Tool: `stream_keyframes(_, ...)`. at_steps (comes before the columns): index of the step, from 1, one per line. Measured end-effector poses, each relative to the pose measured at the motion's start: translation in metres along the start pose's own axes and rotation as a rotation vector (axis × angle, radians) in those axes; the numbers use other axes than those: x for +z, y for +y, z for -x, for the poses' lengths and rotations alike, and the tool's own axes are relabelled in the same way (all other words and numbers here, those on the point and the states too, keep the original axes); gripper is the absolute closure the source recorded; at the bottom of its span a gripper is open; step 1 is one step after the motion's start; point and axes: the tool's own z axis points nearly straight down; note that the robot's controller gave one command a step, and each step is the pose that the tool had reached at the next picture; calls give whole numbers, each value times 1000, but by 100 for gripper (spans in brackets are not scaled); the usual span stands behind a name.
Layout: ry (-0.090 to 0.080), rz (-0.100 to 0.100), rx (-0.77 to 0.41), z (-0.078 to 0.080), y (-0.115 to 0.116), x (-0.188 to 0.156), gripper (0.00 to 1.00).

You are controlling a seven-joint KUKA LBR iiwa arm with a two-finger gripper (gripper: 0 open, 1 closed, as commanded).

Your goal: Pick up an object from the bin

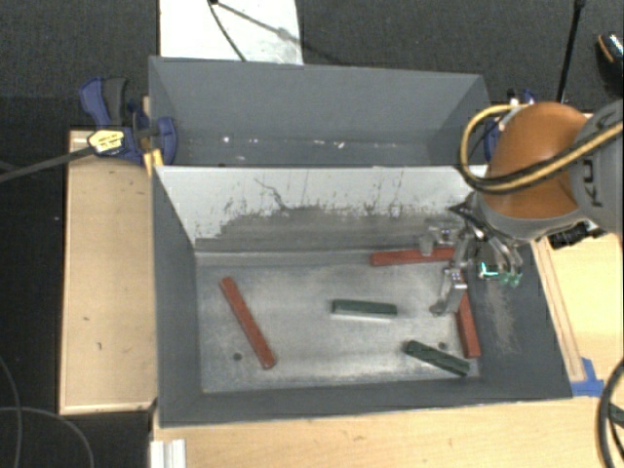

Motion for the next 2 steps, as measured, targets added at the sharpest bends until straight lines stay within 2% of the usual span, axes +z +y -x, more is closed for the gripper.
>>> stream_keyframes(1, -1, 3, -256, -5, 71, 61, 0)
stream_keyframes(2, -4, 0, -255, -5, 69, 59, 100)
